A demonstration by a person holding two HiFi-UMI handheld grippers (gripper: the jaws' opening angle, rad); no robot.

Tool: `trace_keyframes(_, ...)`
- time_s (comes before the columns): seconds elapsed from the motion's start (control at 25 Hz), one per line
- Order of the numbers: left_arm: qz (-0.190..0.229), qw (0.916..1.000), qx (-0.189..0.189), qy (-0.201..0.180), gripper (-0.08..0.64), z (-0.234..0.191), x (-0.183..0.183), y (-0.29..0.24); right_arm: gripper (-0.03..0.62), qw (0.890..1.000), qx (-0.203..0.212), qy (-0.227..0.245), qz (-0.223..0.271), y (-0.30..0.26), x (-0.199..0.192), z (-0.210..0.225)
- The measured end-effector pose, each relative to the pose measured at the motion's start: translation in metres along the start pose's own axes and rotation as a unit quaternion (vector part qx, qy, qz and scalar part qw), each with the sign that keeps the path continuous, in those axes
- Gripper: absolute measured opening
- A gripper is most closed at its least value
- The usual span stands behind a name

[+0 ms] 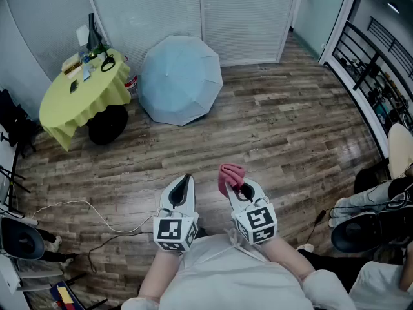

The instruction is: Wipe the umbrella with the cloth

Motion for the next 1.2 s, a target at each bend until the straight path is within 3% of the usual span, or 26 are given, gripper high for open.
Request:
trace_keyframes(0.28, -0.004, 1.0, 0.0, 0.002, 0.008, 0.001, -0.005, -0.005, 0.051, 1.0, 0.002, 0.002, -0.006, -0.003, -0.002, 0.006)
trace_keyframes(0.68, -0.033, 0.9994, 0.001, 0.011, 0.008, -0.013, -0.027, -0.013, 0.051, 0.999, -0.026, -0.033, -0.033, -0.02, -0.024, 0.018)
trace_keyframes(0.92, -0.046, 0.9988, -0.005, 0.014, 0.008, -0.056, -0.044, -0.051, 0.051, 0.998, -0.037, -0.042, -0.042, -0.07, -0.034, 0.026)
trace_keyframes(1.2, -0.042, 0.9986, -0.018, 0.028, 0.008, -0.135, -0.052, -0.128, 0.052, 0.996, -0.058, -0.032, -0.056, -0.171, -0.037, 0.042)
Point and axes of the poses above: the fingertips, and each gripper's own axes: y backward along the fingers, z to its right, x out of its top, the point moved 2 cm from there along y, backward along the fingers, and after that the axes turned 15 degrees about z, right-handed, at the moved point
